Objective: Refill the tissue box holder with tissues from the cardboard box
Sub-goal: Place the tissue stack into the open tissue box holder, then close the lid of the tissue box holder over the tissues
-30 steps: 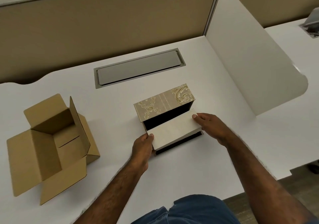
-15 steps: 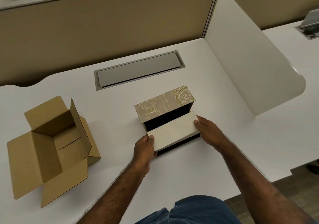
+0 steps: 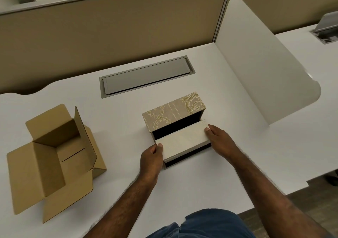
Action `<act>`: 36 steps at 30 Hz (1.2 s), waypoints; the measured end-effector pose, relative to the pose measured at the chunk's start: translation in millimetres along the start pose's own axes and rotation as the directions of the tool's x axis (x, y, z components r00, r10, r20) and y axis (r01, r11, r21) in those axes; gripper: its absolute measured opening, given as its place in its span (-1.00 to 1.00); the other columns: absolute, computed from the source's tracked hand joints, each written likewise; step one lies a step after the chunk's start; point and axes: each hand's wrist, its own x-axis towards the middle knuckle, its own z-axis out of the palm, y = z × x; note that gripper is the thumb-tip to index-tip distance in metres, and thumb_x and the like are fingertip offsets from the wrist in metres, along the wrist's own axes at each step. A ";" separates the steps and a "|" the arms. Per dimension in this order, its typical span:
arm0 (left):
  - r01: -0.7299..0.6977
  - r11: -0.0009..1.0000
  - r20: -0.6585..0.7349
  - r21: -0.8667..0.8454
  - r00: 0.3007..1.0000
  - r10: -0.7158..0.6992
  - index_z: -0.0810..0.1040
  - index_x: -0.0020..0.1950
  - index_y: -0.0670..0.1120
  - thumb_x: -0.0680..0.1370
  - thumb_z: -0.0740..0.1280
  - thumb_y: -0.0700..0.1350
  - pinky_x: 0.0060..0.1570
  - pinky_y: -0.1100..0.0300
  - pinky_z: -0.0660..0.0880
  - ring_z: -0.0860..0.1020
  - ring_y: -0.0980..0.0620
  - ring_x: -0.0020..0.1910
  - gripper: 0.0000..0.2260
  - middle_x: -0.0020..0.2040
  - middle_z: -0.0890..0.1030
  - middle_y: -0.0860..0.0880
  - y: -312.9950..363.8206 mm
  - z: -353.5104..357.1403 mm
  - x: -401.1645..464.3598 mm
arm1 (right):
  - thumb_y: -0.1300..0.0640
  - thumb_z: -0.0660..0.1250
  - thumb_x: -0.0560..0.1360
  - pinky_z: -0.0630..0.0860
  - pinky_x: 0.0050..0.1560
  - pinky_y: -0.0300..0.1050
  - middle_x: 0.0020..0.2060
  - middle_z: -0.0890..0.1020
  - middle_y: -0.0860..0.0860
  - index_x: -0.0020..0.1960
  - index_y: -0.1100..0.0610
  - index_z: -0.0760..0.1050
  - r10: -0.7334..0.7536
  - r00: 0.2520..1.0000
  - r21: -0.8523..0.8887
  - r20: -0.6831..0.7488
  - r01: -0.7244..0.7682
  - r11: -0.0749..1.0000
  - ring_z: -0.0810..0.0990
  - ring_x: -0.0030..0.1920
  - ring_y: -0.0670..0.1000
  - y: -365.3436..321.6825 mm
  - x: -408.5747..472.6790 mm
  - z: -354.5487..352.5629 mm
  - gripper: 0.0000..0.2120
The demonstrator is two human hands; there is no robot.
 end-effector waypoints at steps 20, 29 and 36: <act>-0.237 0.963 -0.231 -0.128 0.952 0.203 0.71 0.05 -0.02 0.58 0.46 0.02 0.14 -0.10 0.68 0.72 -0.03 0.00 -0.86 -0.02 0.76 0.02 42.7 -29.1 23.4 | 0.02 0.41 0.68 0.67 0.25 0.16 0.07 0.81 0.05 0.22 0.15 0.76 -0.160 0.925 0.076 -0.345 0.197 0.977 0.77 0.03 0.11 -71.5 41.3 -26.8 -0.73; -0.228 0.963 -0.190 -0.143 0.961 0.199 0.72 0.01 0.02 0.55 0.50 0.01 0.11 -0.05 0.70 0.74 -0.02 -0.06 -0.90 -0.05 0.76 0.03 38.0 -35.2 20.9 | 0.13 0.48 0.63 0.66 0.28 0.22 0.12 0.78 0.07 0.27 0.15 0.73 -0.108 0.941 0.100 -0.321 0.147 0.984 0.76 0.11 0.13 -67.8 38.6 -27.7 -0.76; -0.254 0.962 -0.134 -0.098 0.961 0.240 0.74 -0.07 0.03 0.51 0.55 -0.01 0.08 0.03 0.67 0.73 0.02 -0.06 -0.93 -0.10 0.77 0.08 20.2 -41.3 6.4 | 0.12 0.51 0.59 0.70 0.20 0.10 -0.06 0.80 -0.07 0.09 -0.09 0.75 -0.100 0.944 0.138 -0.314 0.150 0.979 0.73 -0.09 -0.07 -46.8 18.1 -32.4 -0.86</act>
